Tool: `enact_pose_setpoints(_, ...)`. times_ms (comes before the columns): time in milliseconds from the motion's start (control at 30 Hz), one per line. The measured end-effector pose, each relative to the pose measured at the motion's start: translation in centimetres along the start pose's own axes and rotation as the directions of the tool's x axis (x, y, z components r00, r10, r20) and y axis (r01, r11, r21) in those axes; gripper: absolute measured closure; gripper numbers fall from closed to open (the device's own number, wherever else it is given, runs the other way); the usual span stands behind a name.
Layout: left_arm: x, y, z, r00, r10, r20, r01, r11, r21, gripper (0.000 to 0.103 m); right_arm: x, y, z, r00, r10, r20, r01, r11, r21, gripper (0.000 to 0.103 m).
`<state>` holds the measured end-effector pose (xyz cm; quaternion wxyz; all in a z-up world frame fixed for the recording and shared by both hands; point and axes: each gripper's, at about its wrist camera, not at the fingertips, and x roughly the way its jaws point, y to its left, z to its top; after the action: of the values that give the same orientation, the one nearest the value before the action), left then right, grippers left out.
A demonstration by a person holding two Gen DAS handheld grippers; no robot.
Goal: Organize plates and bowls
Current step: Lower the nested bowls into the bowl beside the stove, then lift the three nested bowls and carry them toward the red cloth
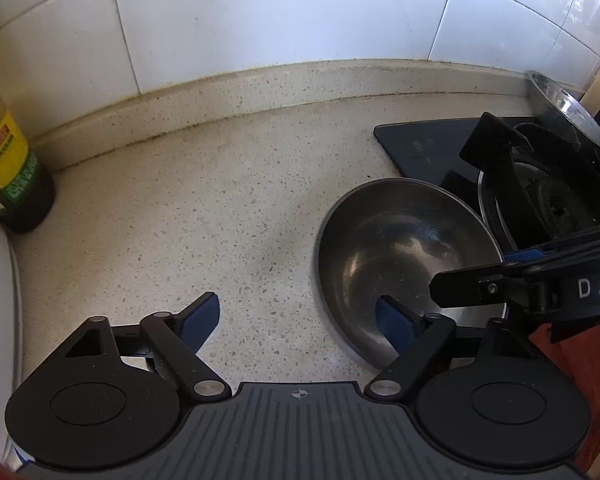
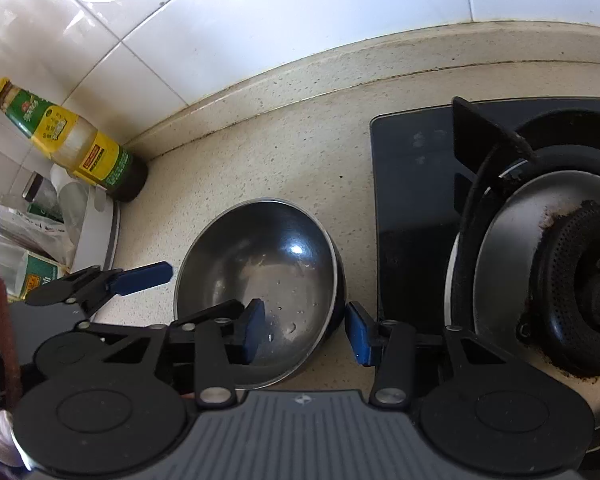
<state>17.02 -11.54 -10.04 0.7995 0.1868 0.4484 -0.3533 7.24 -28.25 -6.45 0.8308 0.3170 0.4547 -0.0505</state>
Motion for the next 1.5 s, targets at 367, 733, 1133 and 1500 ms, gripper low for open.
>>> enact_pose_setpoints(367, 0.5, 0.5, -0.5, 1.0, -0.026, -0.014, 0.026, 1.0, 0.007, 0.031, 2.2, 1.5, 0.4, 0.999, 0.027, -0.044, -0.028, 0.999, -0.023, 0.079)
enact_pose_setpoints(733, 0.1, -0.1, -0.8, 1.0, -0.019, 0.012, 0.019, 0.999, 0.025, 0.039, 3.5, 1.6, 0.6, 0.998, 0.033, -0.055, -0.035, 0.999, -0.035, 0.079)
enact_pose_setpoints(1133, -3.0, -0.9, -0.3, 0.996, 0.024, 0.088, -0.028, 0.999, 0.043, 0.041, 1.3, 2.3, 0.8, 0.998, 0.059, -0.01, -0.059, 0.997, -0.051, 0.081)
enact_pose_setpoints(1500, -7.6, -2.1, -0.5, 0.983, 0.064, 0.171, -0.072, 0.997, 0.04, 0.04, -2.3, 3.8, 0.3, 0.994, 0.101, 0.048, -0.096, 0.991, -0.088, 0.081)
